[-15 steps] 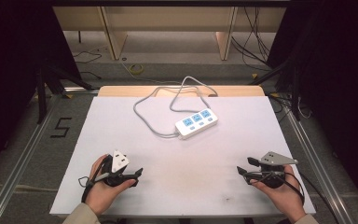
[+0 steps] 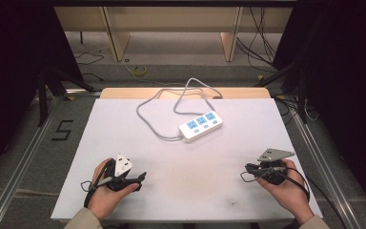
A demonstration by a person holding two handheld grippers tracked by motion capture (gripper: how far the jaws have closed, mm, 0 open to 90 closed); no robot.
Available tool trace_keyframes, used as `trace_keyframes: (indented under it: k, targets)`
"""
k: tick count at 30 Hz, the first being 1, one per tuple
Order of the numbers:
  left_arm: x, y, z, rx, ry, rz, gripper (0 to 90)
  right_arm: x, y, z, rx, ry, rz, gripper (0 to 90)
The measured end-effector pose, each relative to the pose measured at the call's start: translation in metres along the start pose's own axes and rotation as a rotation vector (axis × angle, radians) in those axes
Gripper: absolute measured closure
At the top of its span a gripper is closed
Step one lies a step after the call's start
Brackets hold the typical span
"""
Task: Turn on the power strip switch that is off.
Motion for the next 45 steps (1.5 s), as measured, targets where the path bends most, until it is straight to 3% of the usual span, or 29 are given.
trace_keyframes:
  k: [3, 10, 14, 22, 45]
  targets:
    - [0.0, 0.0, 0.0, -0.001, -0.003, 0.0, 25.0, 0.002, -0.001, 0.005, -0.027, 0.051, 0.002, 90.0]
    - [-0.001, 0.001, 0.001, 0.0, -0.007, 0.003, 25.3, 0.005, -0.001, 0.019, -0.035, 0.107, 0.014, 90.0]
    - [-0.001, 0.001, 0.001, -0.001, -0.007, 0.003, 25.4, 0.007, -0.004, 0.026, -0.026, 0.121, 0.015, 90.0]
    - [0.0, 0.001, 0.0, 0.003, -0.004, 0.005, 25.6, 0.013, -0.012, 0.04, 0.037, 0.165, 0.021, 90.0]
    - [0.001, 0.001, 0.001, 0.01, -0.005, 0.01, 26.2, 0.022, -0.024, 0.065, 0.041, 0.205, 0.004, 90.0]
Point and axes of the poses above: each handheld gripper's, and its own axes: x roughly forward along the jaws, z roughly out of its top, y roughly to its left, the point moved 5 cm from there along x, roughly forward along the jaws, and after that the axes turned 6 degrees about -y, right-handed, at the moved point
